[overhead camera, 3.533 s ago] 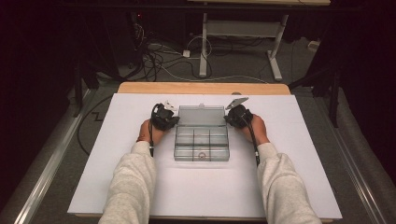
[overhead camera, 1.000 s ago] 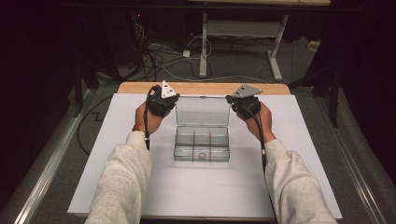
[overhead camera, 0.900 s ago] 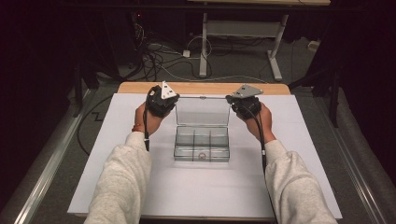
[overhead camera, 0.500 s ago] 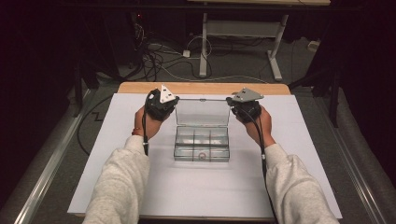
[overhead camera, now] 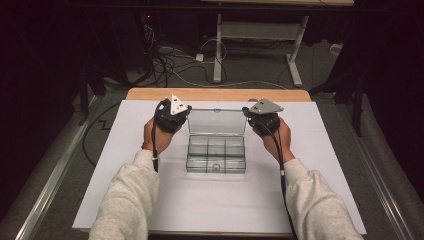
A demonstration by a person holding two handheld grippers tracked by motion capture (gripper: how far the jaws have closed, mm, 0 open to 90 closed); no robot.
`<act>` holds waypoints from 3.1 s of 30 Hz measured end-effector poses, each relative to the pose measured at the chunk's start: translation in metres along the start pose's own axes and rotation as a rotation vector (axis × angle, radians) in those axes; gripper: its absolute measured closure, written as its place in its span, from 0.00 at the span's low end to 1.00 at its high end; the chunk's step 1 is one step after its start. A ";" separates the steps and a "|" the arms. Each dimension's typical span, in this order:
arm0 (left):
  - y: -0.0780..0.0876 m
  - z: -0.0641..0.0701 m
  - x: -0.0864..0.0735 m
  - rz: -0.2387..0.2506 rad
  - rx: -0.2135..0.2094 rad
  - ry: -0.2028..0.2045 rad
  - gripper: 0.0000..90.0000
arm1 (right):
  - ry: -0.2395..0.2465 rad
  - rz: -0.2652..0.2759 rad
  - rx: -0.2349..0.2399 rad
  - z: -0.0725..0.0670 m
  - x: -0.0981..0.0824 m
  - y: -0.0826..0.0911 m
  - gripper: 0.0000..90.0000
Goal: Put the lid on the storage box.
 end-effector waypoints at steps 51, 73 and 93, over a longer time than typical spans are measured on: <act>0.028 0.033 -0.025 0.048 0.069 -0.048 0.97 | 0.018 0.044 -0.047 -0.032 -0.015 0.033 1.00; 0.036 0.050 -0.039 0.067 0.112 -0.059 0.97 | -0.010 0.069 -0.056 -0.050 -0.026 0.045 1.00; 0.039 0.060 -0.050 0.094 0.115 -0.038 0.97 | 0.015 0.084 -0.094 -0.059 -0.037 0.049 1.00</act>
Point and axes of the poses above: each handheld gripper's, and its own axes: y roughly backward along the jaws, x roughly out of its top, z roughly to its right, the point moved 3 cm from there along -y, roughly forward along the jaws, and after that the axes turned 3 degrees about y, right-handed, at the moved point
